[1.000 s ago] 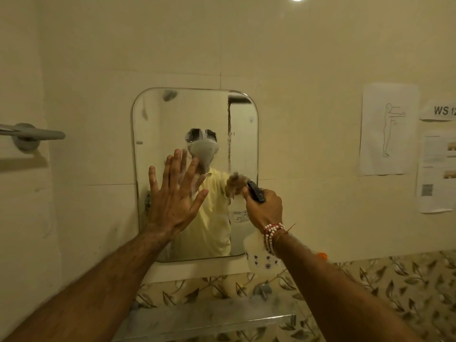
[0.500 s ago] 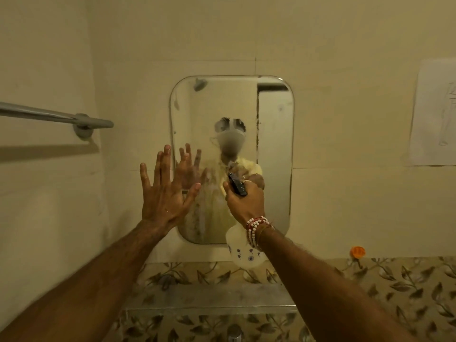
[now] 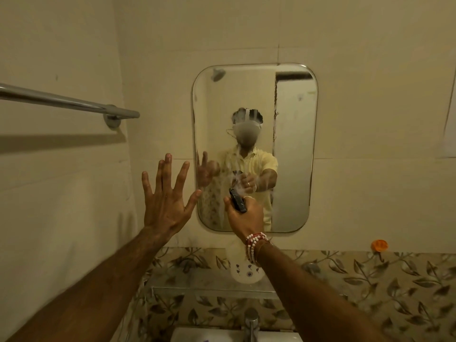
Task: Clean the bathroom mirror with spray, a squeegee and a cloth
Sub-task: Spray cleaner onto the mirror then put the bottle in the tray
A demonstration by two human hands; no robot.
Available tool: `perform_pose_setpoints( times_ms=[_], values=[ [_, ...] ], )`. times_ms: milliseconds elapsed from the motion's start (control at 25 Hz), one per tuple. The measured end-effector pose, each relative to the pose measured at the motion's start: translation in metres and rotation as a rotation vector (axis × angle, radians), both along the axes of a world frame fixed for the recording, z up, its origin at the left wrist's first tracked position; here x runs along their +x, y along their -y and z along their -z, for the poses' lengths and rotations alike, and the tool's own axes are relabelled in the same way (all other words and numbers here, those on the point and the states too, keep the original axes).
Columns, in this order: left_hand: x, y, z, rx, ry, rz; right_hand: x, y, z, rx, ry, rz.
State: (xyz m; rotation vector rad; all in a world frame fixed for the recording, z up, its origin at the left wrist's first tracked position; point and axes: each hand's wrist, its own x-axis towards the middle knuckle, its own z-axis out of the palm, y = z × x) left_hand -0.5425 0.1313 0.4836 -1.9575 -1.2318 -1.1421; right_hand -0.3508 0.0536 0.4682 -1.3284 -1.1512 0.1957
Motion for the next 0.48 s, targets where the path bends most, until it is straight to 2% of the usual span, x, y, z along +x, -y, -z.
perform_pose_setpoints(
  times_ms=[480],
  values=[
    [0.046, 0.017, 0.041, -0.096, -0.013, 0.097, 0.052, 0.045, 0.044, 0.109, -0.022, 0.114]
  ],
)
